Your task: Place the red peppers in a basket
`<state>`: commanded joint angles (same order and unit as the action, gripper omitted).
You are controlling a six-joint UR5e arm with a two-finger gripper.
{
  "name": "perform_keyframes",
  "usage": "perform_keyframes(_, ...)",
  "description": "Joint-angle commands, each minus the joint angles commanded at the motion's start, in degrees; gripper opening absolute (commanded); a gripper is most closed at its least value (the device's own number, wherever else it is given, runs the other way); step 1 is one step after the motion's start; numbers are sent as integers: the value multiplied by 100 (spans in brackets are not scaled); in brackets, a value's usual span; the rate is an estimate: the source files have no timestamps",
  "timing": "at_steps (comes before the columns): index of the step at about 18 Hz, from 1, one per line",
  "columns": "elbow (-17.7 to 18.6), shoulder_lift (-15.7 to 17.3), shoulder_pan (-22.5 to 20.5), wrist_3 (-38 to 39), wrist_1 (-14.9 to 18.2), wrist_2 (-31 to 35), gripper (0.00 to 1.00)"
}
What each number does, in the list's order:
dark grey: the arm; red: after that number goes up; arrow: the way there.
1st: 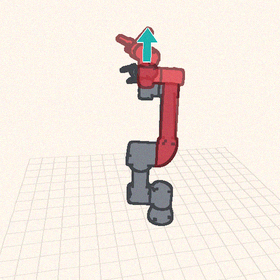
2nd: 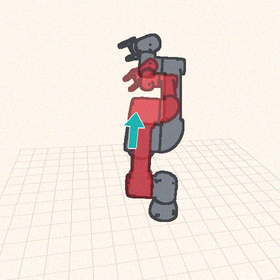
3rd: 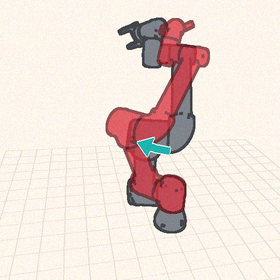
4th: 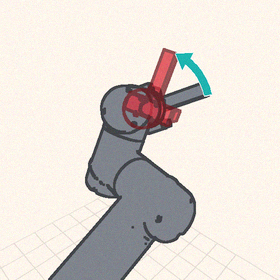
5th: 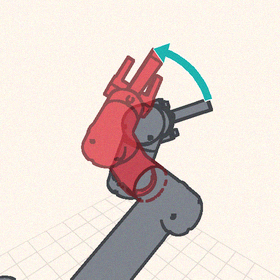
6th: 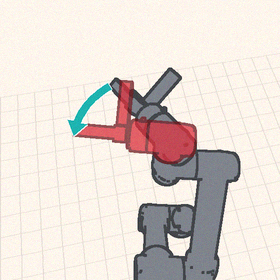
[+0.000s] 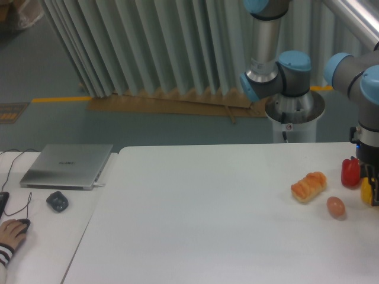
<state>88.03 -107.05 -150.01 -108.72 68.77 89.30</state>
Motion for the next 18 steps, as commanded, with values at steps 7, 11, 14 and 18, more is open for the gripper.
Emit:
perform_keyframes(7, -67, 141, -37, 52, 49, 42, 100)
perform_keyframes(11, -58, 132, -37, 52, 66, 79, 100)
perform_keyframes(14, -58, 141, -45, 61, 66, 79, 100)
perform_keyframes(18, -23, 141, -63, 113, 66, 61, 100)
